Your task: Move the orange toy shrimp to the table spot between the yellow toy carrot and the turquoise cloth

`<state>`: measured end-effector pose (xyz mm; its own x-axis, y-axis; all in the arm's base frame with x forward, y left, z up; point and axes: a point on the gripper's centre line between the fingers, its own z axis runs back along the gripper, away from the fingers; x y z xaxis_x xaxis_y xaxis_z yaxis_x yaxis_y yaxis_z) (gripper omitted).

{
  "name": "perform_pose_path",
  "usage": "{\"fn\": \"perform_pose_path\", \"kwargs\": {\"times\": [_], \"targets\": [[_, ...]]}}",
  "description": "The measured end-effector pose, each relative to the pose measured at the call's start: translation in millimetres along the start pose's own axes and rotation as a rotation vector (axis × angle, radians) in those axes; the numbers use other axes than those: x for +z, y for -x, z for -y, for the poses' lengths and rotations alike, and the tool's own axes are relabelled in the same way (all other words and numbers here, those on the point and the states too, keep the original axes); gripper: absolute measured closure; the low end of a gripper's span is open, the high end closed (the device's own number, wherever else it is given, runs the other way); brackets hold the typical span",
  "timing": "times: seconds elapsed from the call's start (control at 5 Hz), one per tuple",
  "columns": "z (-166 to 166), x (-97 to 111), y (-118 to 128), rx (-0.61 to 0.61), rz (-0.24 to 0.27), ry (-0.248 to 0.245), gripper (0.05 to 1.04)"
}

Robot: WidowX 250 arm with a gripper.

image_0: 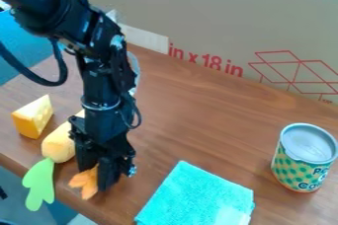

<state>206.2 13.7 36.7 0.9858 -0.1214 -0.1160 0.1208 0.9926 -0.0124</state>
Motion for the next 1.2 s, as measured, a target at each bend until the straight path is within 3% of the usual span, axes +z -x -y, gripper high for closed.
{"fn": "perform_pose_path", "kwargs": {"times": [0.2, 0.4, 0.8, 1.2], "targets": [[8, 14, -5, -0.027, 0.065, 0.015, 0.229], [19, 24, -10, -0.066, 0.125, 0.036, 0.066], [21, 33, -17, -0.102, 0.148, 0.035, 0.076], [72, 74, -71, -0.342, 0.303, -0.001, 0.076]]}}
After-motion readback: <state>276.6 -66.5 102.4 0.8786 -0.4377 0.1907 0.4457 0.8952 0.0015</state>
